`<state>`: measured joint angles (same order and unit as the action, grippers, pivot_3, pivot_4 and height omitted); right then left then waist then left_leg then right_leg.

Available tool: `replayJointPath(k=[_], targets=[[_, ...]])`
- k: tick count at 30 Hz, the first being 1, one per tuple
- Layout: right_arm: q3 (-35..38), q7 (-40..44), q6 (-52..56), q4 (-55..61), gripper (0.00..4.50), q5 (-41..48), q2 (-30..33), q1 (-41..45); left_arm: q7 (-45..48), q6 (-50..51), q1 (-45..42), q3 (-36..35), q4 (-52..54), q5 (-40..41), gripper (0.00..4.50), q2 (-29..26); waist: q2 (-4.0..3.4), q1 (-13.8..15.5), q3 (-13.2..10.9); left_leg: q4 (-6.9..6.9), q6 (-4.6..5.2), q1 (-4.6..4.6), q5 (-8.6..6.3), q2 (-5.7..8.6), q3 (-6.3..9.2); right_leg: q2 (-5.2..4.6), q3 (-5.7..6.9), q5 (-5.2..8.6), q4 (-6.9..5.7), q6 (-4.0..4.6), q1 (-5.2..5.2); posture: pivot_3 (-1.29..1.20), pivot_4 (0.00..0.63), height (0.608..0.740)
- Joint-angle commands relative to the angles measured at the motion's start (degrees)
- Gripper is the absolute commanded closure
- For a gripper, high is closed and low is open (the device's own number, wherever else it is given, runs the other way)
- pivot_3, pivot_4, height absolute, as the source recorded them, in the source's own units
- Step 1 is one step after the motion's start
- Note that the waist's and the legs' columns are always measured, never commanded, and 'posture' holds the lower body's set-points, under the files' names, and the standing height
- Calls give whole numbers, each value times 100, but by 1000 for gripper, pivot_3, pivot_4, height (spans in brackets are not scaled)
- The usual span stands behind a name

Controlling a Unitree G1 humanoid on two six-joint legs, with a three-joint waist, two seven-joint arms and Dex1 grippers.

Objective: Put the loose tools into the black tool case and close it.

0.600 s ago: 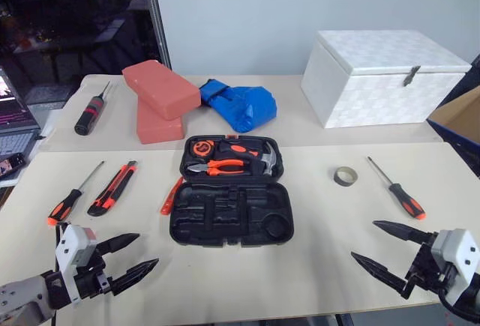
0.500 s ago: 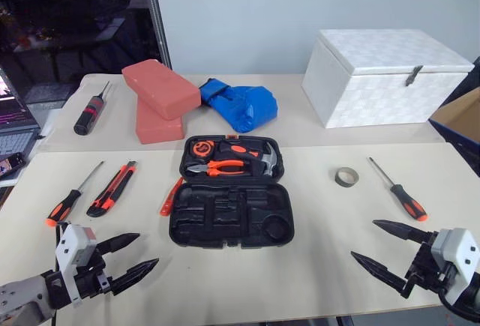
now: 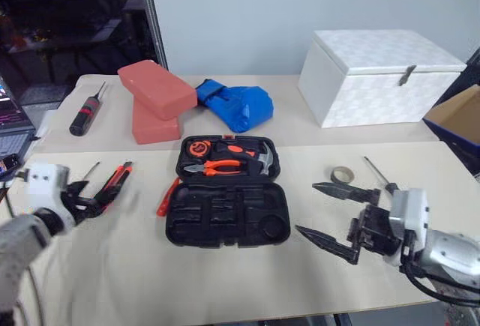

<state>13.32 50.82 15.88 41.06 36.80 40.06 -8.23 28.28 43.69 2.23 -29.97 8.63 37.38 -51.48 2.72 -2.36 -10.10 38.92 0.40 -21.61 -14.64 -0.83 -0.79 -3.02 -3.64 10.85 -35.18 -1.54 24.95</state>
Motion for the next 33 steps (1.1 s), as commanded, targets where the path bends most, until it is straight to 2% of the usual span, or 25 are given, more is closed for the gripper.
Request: replayJointPath(k=[1, 3, 7, 8, 10, 13, 14, 17, 20, 22, 24, 27, 33], targets=[[-212, -88, 68, 68, 0, -25, 38, 294, 899, -305, -431, 445, -1380, -614, 26, -802, -2, 6, 0, -6, 0, 0, 0, 0, -1, -1, 0, 2, 1, 4, 6, 0, 150, 740], [-290, -106, 54, 26, 0, -79, 25, 384, 1298, -537, -710, 849, -2077, -988, 26, -1155, -3, 18, -1, -12, -1, -4, 0, 1, -4, -3, 1, 5, 3, 8, 12, 0, 150, 740], [-344, -134, -27, 7, 0, -179, -4, 361, 1859, -727, -1251, 1574, -3093, -1562, 26, -1483, 0, 61, 0, -15, -7, -27, -5, 1, -5, -7, 10, -12, 8, -30, 23, 0, 150, 740], [-321, -132, -46, 29, 0, -187, -11, 306, 2057, -768, -1329, 1702, -3235, -1632, 442, -1539, 1, 71, 1, -15, -9, -37, -6, 1, -5, -10, 10, -13, 9, -30, 31, 0, 150, 740], [-290, -124, -72, 76, 0, -201, -20, 219, 2276, -812, -1439, 1805, -3414, -1729, 986, -1581, 4, 106, 3, -14, -10, -44, -7, 1, -5, -13, 12, -15, 9, -29, 35, 0, 150, 740], [-295, -140, -94, 115, 0, -223, -37, 164, 2407, -973, -1505, 1712, -3529, -1770, 1988, -1529, 4, 111, 2, -14, -10, -42, -9, 0, -8, -21, 13, -15, 8, -31, 34, 0, 150, 740], [-302, -145, -104, 121, 0, -235, -47, 148, 2502, -1101, -1472, 1575, -3475, -1705, 2177, -1482, 4, 112, 2, -12, -10, -42, -9, -1, -9, -20, 13, -15, 8, -32, 34, 0, 150, 740], [-300, -143, -152, 121, 0, -263, -76, 79, 2985, -1392, -1290, 909, -2858, -1200, 3381, -1340, 4, 133, 2, -6, -10, -41, -9, -6, -8, -19, 16, -13, 4, -37, 32, 0, 150, 740], [-204, -176, -179, 137, 0, -243, -115, -52, 3517, -986, -1049, 447, -1772, -608, 3381, -1398, 16, 156, 2, -1, -11, -42, -8, -13, -8, -19, 17, -16, 3, -36, 31, 0, 150, 740], [-69, -250, -197, 165, 0, -231, -161, -226, 3840, -347, -1045, 514, -744, -77, 3381, -1595, 18, 193, 3, 0, -11, -43, -8, -13, -6, -26, 21, -15, 5, -37, 27, 0, 150, 740], [109, -330, -237, 217, 0, -255, -218, -529, 3945, -118, -1349, 1194, 270, 55, 3381, -1703, 18, 234, 3, 3, -11, -47, -8, -9, -5, -32, 24, -14, 9, -42, 24, 0, 150, 740], [331, -445, -329, 259, 0, -360, -331, -1011, 3820, -88, -2132, 2393, 1044, -267, 3381, -1430, -5, 294, 8, 5, -11, -43, -8, 8, -8, -41, 14, -6, 13, -68, 8, 0, 150, 740], [1089, -279, -653, 317, 0, -522, -434, -2111, 3569, -597, -3845, 4614, 341, -1924, 3381, -238, -14, 252, 9, 11, -9, -37, -7, 11, -19, -4, -6, -15, 0, -61, 3, 0, 150, 740]])
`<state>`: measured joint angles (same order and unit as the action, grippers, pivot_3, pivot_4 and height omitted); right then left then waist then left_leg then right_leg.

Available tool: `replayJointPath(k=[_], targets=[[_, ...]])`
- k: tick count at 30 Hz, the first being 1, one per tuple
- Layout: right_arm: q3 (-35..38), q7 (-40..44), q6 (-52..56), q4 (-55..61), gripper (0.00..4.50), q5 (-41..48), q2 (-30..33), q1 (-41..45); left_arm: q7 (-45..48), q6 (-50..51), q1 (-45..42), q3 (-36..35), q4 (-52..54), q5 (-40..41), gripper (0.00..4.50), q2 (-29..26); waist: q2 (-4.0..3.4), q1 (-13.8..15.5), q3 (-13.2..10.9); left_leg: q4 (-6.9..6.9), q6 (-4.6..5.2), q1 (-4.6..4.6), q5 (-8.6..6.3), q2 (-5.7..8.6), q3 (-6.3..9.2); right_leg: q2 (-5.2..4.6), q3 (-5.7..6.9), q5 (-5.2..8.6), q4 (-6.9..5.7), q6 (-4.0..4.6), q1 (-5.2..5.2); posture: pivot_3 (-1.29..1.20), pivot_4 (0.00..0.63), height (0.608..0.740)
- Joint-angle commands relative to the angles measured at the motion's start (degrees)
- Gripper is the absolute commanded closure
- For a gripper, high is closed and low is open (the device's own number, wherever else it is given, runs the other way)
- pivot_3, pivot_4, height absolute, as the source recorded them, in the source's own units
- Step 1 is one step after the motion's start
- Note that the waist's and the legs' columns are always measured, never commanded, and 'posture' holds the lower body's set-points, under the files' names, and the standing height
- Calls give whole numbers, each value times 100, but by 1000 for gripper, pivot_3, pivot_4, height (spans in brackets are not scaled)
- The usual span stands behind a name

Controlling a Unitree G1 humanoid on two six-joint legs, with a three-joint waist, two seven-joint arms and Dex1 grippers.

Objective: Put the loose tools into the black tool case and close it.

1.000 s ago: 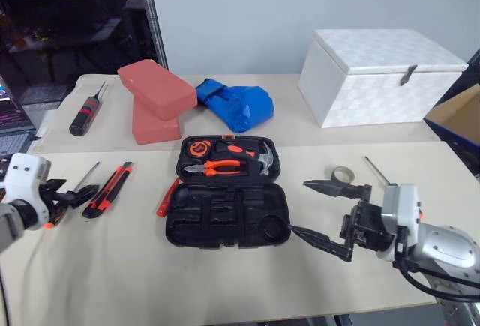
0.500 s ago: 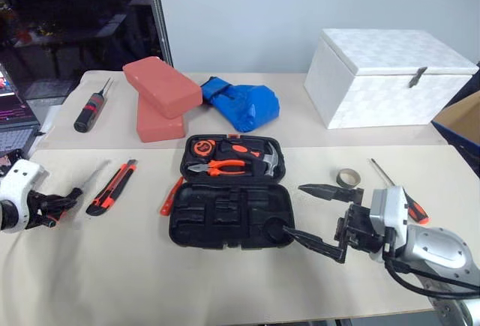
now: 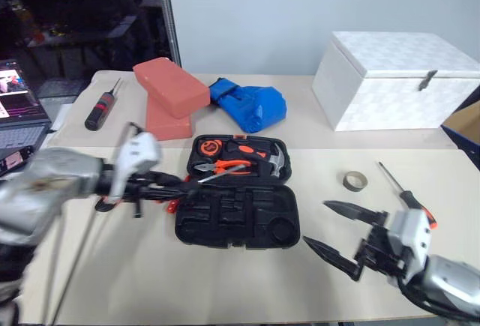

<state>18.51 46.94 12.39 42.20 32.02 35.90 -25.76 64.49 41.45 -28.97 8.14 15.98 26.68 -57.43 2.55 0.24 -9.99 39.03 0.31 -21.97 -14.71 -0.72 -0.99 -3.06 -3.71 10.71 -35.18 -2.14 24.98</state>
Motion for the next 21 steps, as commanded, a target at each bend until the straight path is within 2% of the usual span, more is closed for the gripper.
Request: replayJointPath(k=[1, 6, 11, 21], targets=[[715, 154, -324, 240, 0, -33, -1, -505, -22, -557, -939, 1049, -626, -1133, 3381, 487, 4, -16, -2, 6, 0, -1, 1, -1, 3, 6, -1, -3, -1, 4, 0, 0, 150, 740], [1200, 253, -401, 408, 0, 35, -15, -978, 316, -1367, -1639, 1731, -1658, -1931, 3381, 1001, 4, -129, -2, 16, 1, 0, 2, -8, 4, 20, -18, -10, 0, 13, -2, 0, 150, 740], [1233, 161, -344, 621, 0, 34, -68, -1074, 841, -2082, -1738, 2087, -2120, -2498, 3381, 1031, 3, -146, -2, 16, 1, -1, 2, -22, 8, 44, -33, -13, -1, 19, 2, 0, 150, 740], [1134, 38, -339, 740, 0, -73, -169, -1194, 968, -1611, -1434, 2035, -1868, -2830, 3381, 1039, 2, -111, -1, 16, 2, -9, 2, -24, 17, 50, -33, -11, 4, 18, 3, 0, 150, 740]])
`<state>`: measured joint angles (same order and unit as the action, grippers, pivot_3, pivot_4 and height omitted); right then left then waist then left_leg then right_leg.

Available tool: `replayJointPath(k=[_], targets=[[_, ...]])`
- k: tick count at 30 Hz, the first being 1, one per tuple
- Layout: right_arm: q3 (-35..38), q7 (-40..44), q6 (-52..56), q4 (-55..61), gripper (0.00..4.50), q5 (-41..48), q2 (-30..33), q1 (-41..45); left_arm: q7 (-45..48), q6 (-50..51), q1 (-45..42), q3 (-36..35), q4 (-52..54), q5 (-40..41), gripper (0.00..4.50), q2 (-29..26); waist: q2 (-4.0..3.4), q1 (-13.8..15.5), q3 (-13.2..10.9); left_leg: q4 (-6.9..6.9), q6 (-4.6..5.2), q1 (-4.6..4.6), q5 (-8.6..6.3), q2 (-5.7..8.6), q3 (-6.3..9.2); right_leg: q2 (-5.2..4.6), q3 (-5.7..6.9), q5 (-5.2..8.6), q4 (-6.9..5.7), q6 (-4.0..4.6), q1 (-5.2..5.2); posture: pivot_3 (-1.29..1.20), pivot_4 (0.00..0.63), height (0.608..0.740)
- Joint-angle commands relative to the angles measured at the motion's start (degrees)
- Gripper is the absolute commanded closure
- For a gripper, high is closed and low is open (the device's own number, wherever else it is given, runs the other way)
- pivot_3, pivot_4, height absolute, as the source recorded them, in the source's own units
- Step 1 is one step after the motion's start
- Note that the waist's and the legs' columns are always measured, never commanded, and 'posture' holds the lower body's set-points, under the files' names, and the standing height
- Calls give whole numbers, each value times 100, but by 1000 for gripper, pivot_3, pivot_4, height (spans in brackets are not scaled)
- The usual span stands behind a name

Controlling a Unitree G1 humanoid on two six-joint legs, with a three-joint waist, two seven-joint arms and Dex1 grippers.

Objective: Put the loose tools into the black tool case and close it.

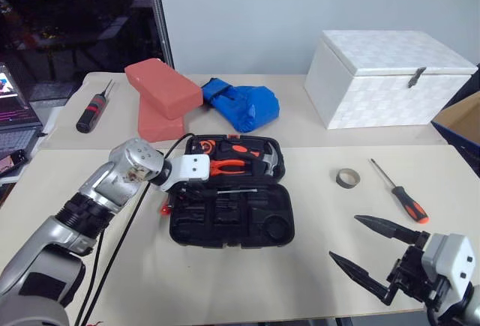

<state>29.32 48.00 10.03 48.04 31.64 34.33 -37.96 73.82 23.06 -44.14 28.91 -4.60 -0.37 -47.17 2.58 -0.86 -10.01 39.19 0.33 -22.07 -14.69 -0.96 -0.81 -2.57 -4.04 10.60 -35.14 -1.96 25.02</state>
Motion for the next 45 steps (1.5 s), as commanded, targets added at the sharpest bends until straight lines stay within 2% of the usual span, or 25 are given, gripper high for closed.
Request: replayJointPath(k=[1, 3, 5, 6, 10, 12, 13, 15, 17, 18, 20, 21, 23, 28, 32, 37, 41, 43, 44, 45], targets=[[27, -88, -91, 146, 0, -44, -6, 61, 11, 262, 79, -43, 198, -142, 3381, 62, -1, -1, 1, 0, 0, 1, 0, 0, 0, 0, 0, 0, -2, 0, 0, 0, 150, 740], [-59, -115, -67, 91, 0, -59, 37, 192, -250, 203, 0, -114, 51, -182, 3381, 342, -4, 4, 2, 0, 0, 5, 0, 0, 0, 0, 0, 1, -6, 1, -2, 0, 150, 740], [-114, -122, -42, 55, 0, -58, 60, 282, -267, 44, -26, -161, -44, -193, 2674, 472, -7, 16, 4, 3, 1, 10, 1, 3, 2, 0, -1, 1, -7, 1, -9, 0, 150, 740], [-129, -121, -25, 47, 0, -51, 69, 318, -298, 15, -22, -255, -60, -163, 2458, 517, -7, 21, 4, 9, 3, 4, 3, 3, 5, 2, 0, 1, -6, 3, -8, 0, 150, 740], [-151, -104, 23, 40, 0, -27, 85, 379, -261, 138, 178, -897, 212, 385, 945, 566, -7, 28, 4, 16, 5, 1, 4, 5, 10, 3, -2, 2, -8, 6, -11, 0, 150, 740], [-138, -105, 15, 41, 0, -29, 72, 367, -128, 523, 442, -1348, 517, 860, 945, 446, -7, 18, 4, 18, 5, -1, 5, 4, 12, 3, -2, 1, -9, 4, -10, 0, 150, 740], [-145, -126, 8, 30, 0, -48, 58, 376, -187, 685, 587, -1583, 620, 1052, 1089, 455, -8, 16, 4, 18, 5, -2, 4, 3, 12, 3, -2, 0, -9, 3, -9, 0, 150, 740], [-161, -162, -4, 12, 0, -84, 32, 388, -379, 1148, 755, -1880, 802, 1338, 1676, 537, -11, 3, 6, 17, 5, -2, 4, 2, 13, 2, -2, -1, -8, 0, -8, 0, 150, 740], [-161, -219, -9, 10, 0, -95, -11, 396, -618, 1528, 887, -2178, 1039, 1684, 2488, 745, -11, 6, 6, 17, 6, -2, 4, 1, 15, 3, 0, 0, -9, -1, -7, 0, 150, 740], [-162, -333, 27, 1, 0, -103, -57, 439, -950, 1841, 978, -2385, 1119, 1832, 2733, 968, -11, 8, 6, 17, 6, 0, 4, 2, 15, 3, 0, 0, -10, -1, -9, 0, 150, 740], [-194, -535, 181, -2, 0, -171, -85, 454, -1618, 2052, 1327, -2616, 1330, 1894, 3438, 1391, -12, 31, 7, 18, 6, 0, 4, 4, 19, 1, 2, -1, -11, -2, -14, 0, 150, 740], [-214, -641, 251, -2, 0, -217, -97, 470, -1911, 2156, 1480, -2652, 1394, 1855, 3931, 1570, -13, 30, 7, 19, 5, 6, 4, 4, 19, -1, 1, -1, -10, -3, -22, 0, 150, 740], [-217, -866, 326, -31, 0, -277, -163, 555, -2316, 1933, 1748, -2444, 1446, 1544, 4464, 1741, -11, 18, 6, 23, 5, 9, 4, 5, 20, -1, 0, -1, -5, -4, -30, 0, 150, 740], [-183, -1141, 667, -1, 0, -269, -89, 714, -3004, 1993, 2140, -1576, 1071, 743, 4464, 1731, -17, 13, 10, 24, 5, 28, 4, 6, 22, 2, 1, -1, -8, 1, -47, 0, 150, 740], [23, -989, 672, 20, 0, -185, -15, 635, -3212, 1950, 2287, -1542, 1359, 855, 4464, 1946, -65, 13, 47, 23, 3, 90, 3, 6, 22, -1, -6, 19, 5, 31, -100, 0, 150, 740], [318, -1136, 826, -234, 0, -322, 16, 577, -2906, 1532, 2460, -2319, 2268, 1893, 4464, 2343, -80, 2, 56, 23, 3, 85, 3, 6, 25, 0, -8, 19, 4, 30, -87, 0, 150, 740], [364, -1933, 2047, -775, 0, -1006, 538, 1027, -2387, 1913, 2394, -2662, 2751, 2772, 4464, 2121, -75, -35, 53, 23, 3, 70, 3, 6, 21, 1, -10, 19, 6, 30, -77, 0, 150, 740], [413, -1916, 2370, -1312, 0, -956, 845, 1475, -2262, 2212, 2212, -2701, 3017, 3224, 3964, 2070, -76, -31, 53, 23, 3, 66, 3, 11, 16, -1, -15, 19, 7, 30, -74, 0, 150, 740], [355, -1892, 2610, -1553, 0, -958, 1038, 1674, -2212, 2316, 2108, -2711, 3105, 3392, 3869, 2035, -75, -26, 52, 23, 4, 65, 3, 13, 16, -1, -15, 19, 9, 30, -74, 0, 150, 740], [57, -1900, 2947, -1905, 0, -1090, 1369, 2047, -2033, 2460, 1918, -2780, 3101, 3633, 3507, 1909, -75, -25, 50, 23, 4, 61, 3, 14, 18, -1, -15, 19, 11, 30, -74, 0, 150, 740]])
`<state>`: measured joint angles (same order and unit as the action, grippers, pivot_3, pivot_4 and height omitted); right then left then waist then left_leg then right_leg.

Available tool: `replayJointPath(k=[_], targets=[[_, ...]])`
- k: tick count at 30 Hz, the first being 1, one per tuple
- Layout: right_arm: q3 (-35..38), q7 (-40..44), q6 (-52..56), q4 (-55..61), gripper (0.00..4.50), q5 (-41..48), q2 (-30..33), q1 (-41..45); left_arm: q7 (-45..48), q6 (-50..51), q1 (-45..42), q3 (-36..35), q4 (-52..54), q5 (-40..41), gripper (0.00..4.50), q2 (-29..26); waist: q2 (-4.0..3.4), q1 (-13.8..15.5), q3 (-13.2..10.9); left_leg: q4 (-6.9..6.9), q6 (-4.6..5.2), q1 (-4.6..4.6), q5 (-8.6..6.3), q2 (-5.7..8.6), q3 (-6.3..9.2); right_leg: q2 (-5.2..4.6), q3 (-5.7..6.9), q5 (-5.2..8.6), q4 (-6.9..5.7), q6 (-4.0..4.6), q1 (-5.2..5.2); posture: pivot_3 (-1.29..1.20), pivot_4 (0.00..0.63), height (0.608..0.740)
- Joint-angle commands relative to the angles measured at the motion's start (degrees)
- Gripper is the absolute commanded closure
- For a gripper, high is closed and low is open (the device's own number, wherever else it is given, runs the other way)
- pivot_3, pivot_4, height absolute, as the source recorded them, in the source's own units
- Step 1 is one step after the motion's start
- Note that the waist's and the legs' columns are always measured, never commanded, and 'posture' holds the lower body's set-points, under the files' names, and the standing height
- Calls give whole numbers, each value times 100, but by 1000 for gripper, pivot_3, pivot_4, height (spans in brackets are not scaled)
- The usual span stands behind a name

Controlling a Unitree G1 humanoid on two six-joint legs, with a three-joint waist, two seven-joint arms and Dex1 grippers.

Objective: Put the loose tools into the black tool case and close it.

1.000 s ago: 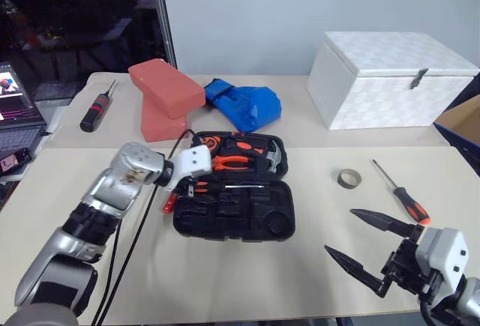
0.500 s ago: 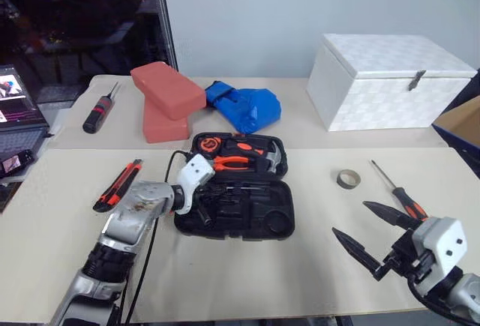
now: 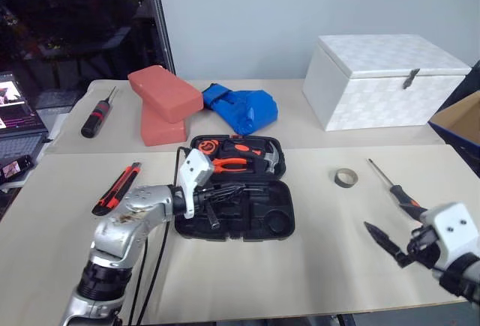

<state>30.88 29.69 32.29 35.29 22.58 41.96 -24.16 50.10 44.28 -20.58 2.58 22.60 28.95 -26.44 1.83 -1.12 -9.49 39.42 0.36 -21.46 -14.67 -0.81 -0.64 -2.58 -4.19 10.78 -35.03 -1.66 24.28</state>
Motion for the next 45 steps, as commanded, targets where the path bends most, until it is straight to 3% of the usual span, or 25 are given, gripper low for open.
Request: replayJointPath(k=[1, 7, 8, 10, 13, 17, 21, 25, 29, 33, 35, 39, 45], targets=[[-379, -90, 952, -947, 0, -388, 907, 938, 471, 408, -561, -171, 401, 860, 3163, -262, 2, -9, -9, 0, 0, -4, 0, 2, 0, 0, -1, -1, 2, -1, 2, 0, 150, 740], [-1180, 221, 1393, -2463, 0, -730, 1690, 2254, 430, 727, -828, -41, 633, 1448, 902, -304, 1, -9, -10, -20, 3, -4, 0, 5, 9, 10, 0, 11, 3, 5, 3, 0, 150, 740], [-1355, 300, 1431, -2660, 0, -798, 1783, 2439, 411, 740, -840, -18, 658, 1493, 791, -299, -2, -12, -12, -21, 4, -7, -1, 5, 9, 10, -1, 12, 2, 1, 6, 0, 150, 740], [-1912, 464, 1608, -3343, 0, -955, 1901, 3086, 368, 561, -809, 112, 640, 1355, 791, -276, 3, -50, -14, -23, 6, -16, -2, 6, 9, 9, -2, -6, 4, -34, 11, 0, 150, 740], [-2570, 772, 1678, -4272, 677, -1121, 1854, 3974, 169, 426, -758, 140, 581, 1283, 724, -176, 9, -103, -20, -23, 8, -14, -3, 7, 10, 9, -2, -6, 11, -36, 6, 0, 150, 740], [-2877, 1037, 1624, -4740, 2046, -1244, 1916, 4281, 59, 259, -650, 113, 562, 1207, 724, -199, 9, -106, -20, -26, 8, -18, -3, 8, 21, 10, 3, -6, 10, -38, 7, 0, 150, 740], [-2679, 1224, 1447, -4688, 3477, -1233, 1978, 4178, -47, -29, -385, 52, 629, 1038, 724, -259, 8, -113, -20, -32, 9, -23, -3, 10, 25, 9, 4, -3, 11, -43, 9, 0, 150, 740], [-2011, 1687, 1205, -3487, 3564, -742, 1997, 3877, -314, -425, 42, -187, 677, 854, 724, -270, 7, -114, -20, -32, 9, -24, -4, 9, 25, 9, 4, -2, 10, -44, 12, 0, 150, 740], [-2109, 2197, 1138, -1808, 3564, -308, 2029, 3953, -23, -822, 816, -673, 699, 863, 724, -668, -3, -209, -27, -36, 9, -23, -4, 2, 19, 14, -6, -3, -1, -43, 12, 0, 150, 740], [-3646, 2486, 923, -1177, 3564, -810, 1744, 5200, 719, -963, 1867, -1564, 645, 1332, 724, -1297, 3, -293, -37, -44, 8, 16, -4, -10, 21, 23, 1, 4, -9, -31, 12, 0, 150, 740], [-4432, 2742, 840, -1383, 3564, -1088, 1391, 5946, 1119, -1221, 2274, -1879, 483, 1321, 724, -1502, 20, -287, -51, -43, 7, 23, -3, -12, 24, 22, 7, 30, -9, 14, 10, 0, 150, 740], [-5731, 3331, 804, -1951, 3564, -1532, 599, 7088, 1681, -1739, 2808, -2197, 123, 1079, 724, -1809, 34, -236, -64, -44, 7, 21, -3, -14, 19, 11, 11, 33, -9, 22, 23, 0, 150, 740], [-6530, 3623, 465, -2575, 3564, -2036, 70, 7421, 1856, -1885, 3114, -2583, 40, 1119, 724, -2063, 41, -47, -59, -44, -3, -119, -9, -5, 30, -17, 26, -20, -14, 16, 146, 0, 150, 740]])
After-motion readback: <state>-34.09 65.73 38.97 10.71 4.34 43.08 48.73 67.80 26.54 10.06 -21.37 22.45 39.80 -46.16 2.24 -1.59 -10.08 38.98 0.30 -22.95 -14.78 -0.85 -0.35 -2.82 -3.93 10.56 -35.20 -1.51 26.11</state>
